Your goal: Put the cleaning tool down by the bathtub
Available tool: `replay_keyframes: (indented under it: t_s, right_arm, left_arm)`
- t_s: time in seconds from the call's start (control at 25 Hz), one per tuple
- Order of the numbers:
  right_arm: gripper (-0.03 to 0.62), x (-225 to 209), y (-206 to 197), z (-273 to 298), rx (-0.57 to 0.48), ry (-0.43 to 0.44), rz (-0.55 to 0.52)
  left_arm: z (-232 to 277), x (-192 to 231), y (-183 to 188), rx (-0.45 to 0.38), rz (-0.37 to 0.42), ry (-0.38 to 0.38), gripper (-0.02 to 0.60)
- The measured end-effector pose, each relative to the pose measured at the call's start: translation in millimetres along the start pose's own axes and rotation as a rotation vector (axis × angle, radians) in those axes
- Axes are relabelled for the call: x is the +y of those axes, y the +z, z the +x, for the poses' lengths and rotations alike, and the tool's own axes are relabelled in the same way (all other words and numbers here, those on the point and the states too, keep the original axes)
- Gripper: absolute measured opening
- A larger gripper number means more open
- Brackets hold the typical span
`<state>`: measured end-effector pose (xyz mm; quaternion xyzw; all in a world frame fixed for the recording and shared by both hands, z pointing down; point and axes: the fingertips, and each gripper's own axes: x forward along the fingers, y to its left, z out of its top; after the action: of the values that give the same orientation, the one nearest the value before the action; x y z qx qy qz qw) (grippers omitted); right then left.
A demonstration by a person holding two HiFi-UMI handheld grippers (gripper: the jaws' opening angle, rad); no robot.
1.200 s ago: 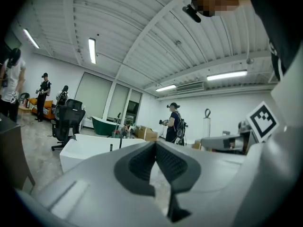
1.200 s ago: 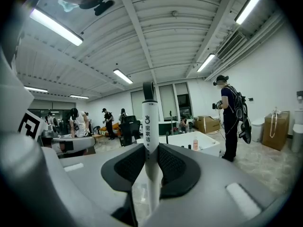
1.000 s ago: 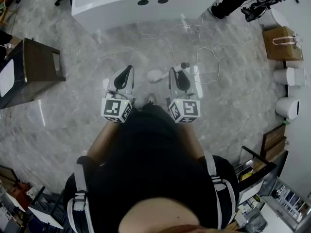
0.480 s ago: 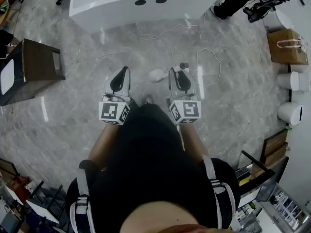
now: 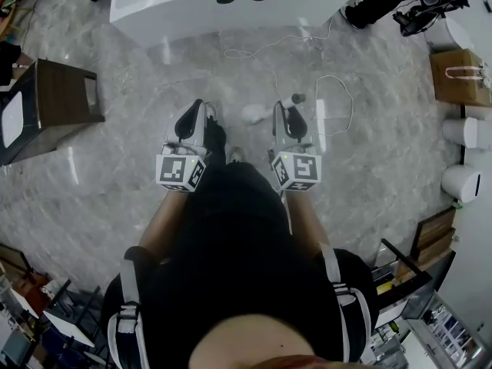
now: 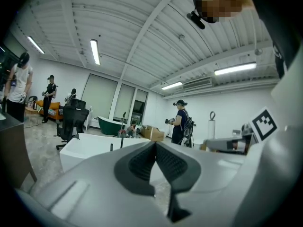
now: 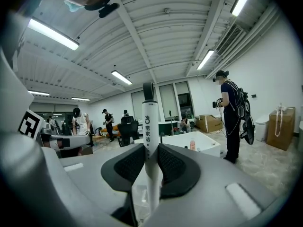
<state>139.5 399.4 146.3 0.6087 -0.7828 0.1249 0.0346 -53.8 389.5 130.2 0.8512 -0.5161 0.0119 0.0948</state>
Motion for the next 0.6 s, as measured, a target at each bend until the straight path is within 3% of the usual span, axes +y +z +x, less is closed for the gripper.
replay_keyframes:
  t_s: [0.6]
  right_arm:
    - [0.087,-13,32,117,0.008,-0.069,-0.020]
  left_arm:
    - [121,68,32,0.005,-0.004,-0.084,0.009]
